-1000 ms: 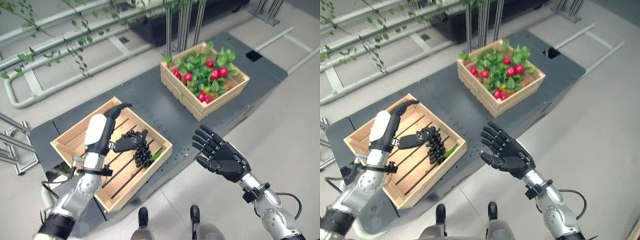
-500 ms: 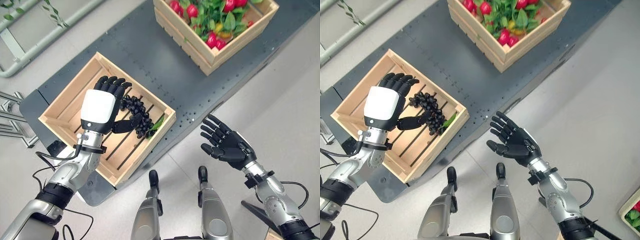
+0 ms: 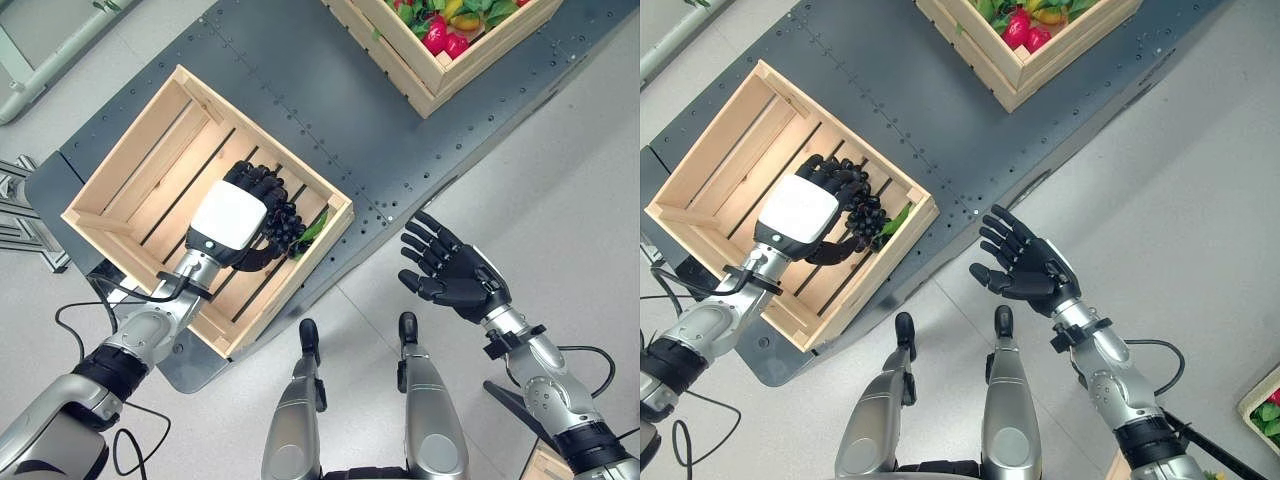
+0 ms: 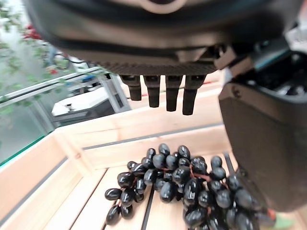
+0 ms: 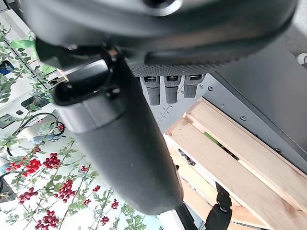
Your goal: Pick up the fruits from the basket on one side to the basket on the other side
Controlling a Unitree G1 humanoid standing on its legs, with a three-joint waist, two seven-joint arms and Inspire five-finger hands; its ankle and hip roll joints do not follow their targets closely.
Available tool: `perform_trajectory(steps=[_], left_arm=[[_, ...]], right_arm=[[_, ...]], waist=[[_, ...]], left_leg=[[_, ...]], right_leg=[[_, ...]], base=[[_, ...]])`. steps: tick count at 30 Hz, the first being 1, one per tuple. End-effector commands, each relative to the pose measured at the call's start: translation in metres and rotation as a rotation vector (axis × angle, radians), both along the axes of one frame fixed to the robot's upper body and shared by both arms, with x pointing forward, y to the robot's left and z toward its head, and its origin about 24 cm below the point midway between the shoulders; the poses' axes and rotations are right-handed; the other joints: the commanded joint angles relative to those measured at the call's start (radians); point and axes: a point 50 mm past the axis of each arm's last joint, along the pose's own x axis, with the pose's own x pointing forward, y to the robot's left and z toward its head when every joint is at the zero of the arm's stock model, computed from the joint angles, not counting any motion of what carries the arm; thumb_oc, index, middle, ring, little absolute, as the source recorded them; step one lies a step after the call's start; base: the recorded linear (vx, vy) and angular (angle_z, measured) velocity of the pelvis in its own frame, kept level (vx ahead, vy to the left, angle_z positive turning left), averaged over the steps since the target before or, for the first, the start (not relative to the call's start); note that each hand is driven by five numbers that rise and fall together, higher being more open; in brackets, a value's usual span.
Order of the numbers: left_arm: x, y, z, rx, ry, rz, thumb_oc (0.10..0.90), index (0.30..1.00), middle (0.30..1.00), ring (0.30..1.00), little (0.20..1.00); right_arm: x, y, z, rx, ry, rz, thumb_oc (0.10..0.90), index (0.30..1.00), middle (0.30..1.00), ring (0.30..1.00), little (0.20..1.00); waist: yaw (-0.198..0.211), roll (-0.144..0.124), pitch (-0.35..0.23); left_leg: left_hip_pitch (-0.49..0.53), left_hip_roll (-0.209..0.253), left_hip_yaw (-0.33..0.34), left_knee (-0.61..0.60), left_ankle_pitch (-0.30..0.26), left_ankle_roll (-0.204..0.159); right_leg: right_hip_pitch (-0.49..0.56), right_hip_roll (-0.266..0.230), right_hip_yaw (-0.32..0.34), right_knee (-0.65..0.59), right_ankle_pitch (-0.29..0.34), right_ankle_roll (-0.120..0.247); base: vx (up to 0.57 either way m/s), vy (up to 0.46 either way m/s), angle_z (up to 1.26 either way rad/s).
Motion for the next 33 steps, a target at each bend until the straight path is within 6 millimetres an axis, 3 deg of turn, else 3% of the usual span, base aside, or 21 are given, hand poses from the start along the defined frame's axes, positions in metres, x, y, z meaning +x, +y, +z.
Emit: perform_trajectory(steps=[1, 9, 17, 25, 29, 33], left_arm=[[0.013, 0.016, 0.067, 0.067, -0.305, 0.107, 0.8, 0.9, 0.9, 0.9, 0.9], [0.028, 0.004, 0.075, 0.159, -0.373, 0.154, 0.8, 0.9, 0.9, 0.9, 0.9], [0.038, -0.007, 0.081, 0.259, -0.349, 0.183, 0.8, 0.9, 0.9, 0.9, 0.9], [0.047, -0.017, 0.078, 0.408, -0.256, 0.194, 0.8, 0.9, 0.9, 0.9, 0.9], [0.053, -0.019, 0.065, 0.486, -0.045, 0.256, 0.8, 0.9, 0.9, 0.9, 0.9], [0.053, -0.025, 0.068, 0.516, -0.018, 0.288, 0.8, 0.9, 0.9, 0.9, 0.9]], right_arm=[[0.003, 0.016, 0.05, 0.082, -0.261, 0.038, 0.8, 0.9, 0.9, 0.9, 0.9], [0.007, 0.037, 0.064, 0.126, -0.323, 0.082, 0.8, 0.9, 0.9, 0.9, 0.9], [0.011, 0.045, 0.066, 0.159, -0.326, 0.081, 0.8, 0.9, 0.9, 0.9, 0.9], [0.013, 0.05, 0.067, 0.167, -0.326, 0.08, 0.8, 0.9, 0.9, 0.9, 0.9], [0.016, 0.052, 0.069, 0.17, -0.326, 0.077, 0.8, 0.9, 0.9, 0.9, 0.9], [0.017, 0.054, 0.071, 0.174, -0.329, 0.069, 0.8, 0.9, 0.9, 0.9, 0.9]], waist=[[-0.037, -0.058, 0.013], [-0.041, -0.075, 0.013], [-0.043, -0.086, 0.013], [-0.049, -0.092, 0.013], [-0.047, -0.091, 0.013], [-0.041, -0.09, 0.013]], left_leg=[[-0.044, -0.037, 0.004, 0.098, -0.054, 0.03], [-0.088, -0.029, 0.005, 0.101, -0.04, 0.023], [-0.119, -0.024, 0.009, 0.112, -0.04, 0.02], [-0.147, -0.026, 0.011, 0.121, -0.04, 0.023], [-0.155, -0.028, 0.012, 0.117, -0.039, 0.024], [-0.157, -0.032, 0.014, 0.112, -0.041, 0.027]], right_leg=[[0.07, 0.032, -0.018, -0.122, 0.095, -0.068], [0.038, 0.041, -0.025, -0.127, 0.105, -0.069], [0.019, 0.04, -0.035, -0.138, 0.114, -0.066], [-0.008, 0.041, -0.03, -0.139, 0.125, -0.063], [-0.018, 0.04, -0.031, -0.148, 0.135, -0.057], [-0.02, 0.037, -0.035, -0.158, 0.141, -0.054]], base=[[-0.02, -0.034, -0.01], [-0.02, -0.05, 0.0], [0.0, 0.0, 0.0], [0.0, 0.0, 0.0], [0.0, 0.0, 0.0], [0.0, 0.0, 0.0]])
